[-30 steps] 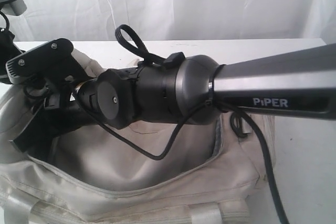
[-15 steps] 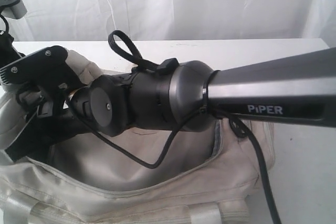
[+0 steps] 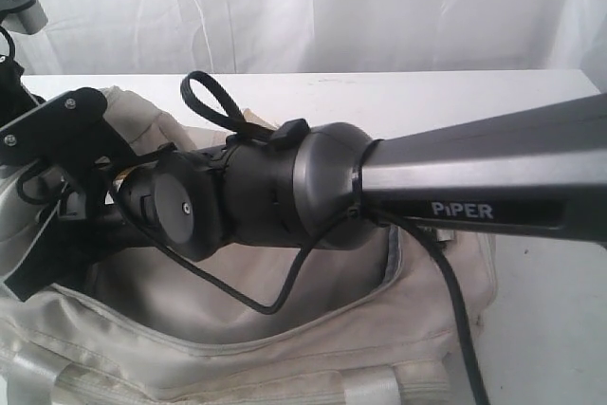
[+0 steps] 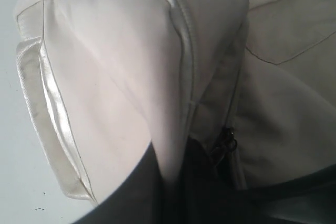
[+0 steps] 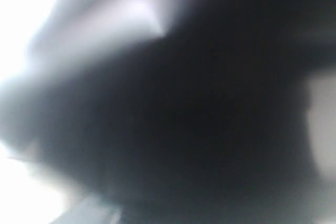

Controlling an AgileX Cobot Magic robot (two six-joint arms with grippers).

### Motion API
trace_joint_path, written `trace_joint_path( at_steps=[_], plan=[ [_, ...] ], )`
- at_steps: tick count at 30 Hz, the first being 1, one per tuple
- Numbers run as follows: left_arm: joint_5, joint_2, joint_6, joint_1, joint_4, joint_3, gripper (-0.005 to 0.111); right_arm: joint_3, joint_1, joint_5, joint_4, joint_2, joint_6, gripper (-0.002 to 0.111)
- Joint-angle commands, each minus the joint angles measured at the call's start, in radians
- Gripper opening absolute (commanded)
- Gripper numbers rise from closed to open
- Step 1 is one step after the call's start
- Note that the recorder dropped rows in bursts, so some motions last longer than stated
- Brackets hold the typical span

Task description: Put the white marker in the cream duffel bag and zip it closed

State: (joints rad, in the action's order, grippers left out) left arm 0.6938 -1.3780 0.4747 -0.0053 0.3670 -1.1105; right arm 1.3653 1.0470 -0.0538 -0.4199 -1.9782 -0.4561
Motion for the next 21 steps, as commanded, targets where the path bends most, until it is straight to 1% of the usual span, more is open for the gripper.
trace_joint_path(
  at_steps=[1, 2, 3, 5, 7, 13, 16, 18, 21],
  plan=[
    [0.055, 0.035, -0.027, -0.018, 0.206, -0.019, 0.0, -0.017, 0.01, -0.156, 0.01, -0.056, -0.009, 0.011],
    [0.039, 0.041, -0.027, -0.018, 0.208, -0.019, 0.0, -0.017, 0.01, -0.171, 0.01, -0.056, -0.009, 0.002],
    [0.034, 0.046, -0.027, -0.018, 0.208, -0.019, 0.0, -0.017, 0.01, -0.176, 0.01, -0.056, -0.009, 0.0],
    [0.034, 0.046, -0.027, -0.018, 0.208, -0.019, 0.0, -0.017, 0.01, -0.192, 0.006, -0.053, -0.009, 0.0],
    [0.032, 0.046, -0.025, -0.018, 0.208, -0.019, 0.0, -0.017, 0.01, -0.265, -0.004, -0.033, -0.009, 0.0],
    [0.032, 0.046, -0.026, -0.018, 0.201, -0.019, 0.0, -0.017, 0.01, -0.341, -0.009, 0.01, 0.014, 0.0],
    [0.032, 0.046, -0.026, -0.018, 0.201, -0.019, 0.0, -0.017, 0.01, -0.406, -0.009, 0.015, 0.014, 0.0],
    [0.03, 0.046, -0.026, -0.018, 0.201, -0.019, 0.0, -0.017, 0.01, -0.412, -0.009, 0.015, 0.014, 0.0],
    [0.03, 0.046, -0.026, -0.018, 0.201, -0.019, 0.0, -0.017, 0.01, -0.365, 0.021, 0.017, 0.014, 0.0]
  ],
)
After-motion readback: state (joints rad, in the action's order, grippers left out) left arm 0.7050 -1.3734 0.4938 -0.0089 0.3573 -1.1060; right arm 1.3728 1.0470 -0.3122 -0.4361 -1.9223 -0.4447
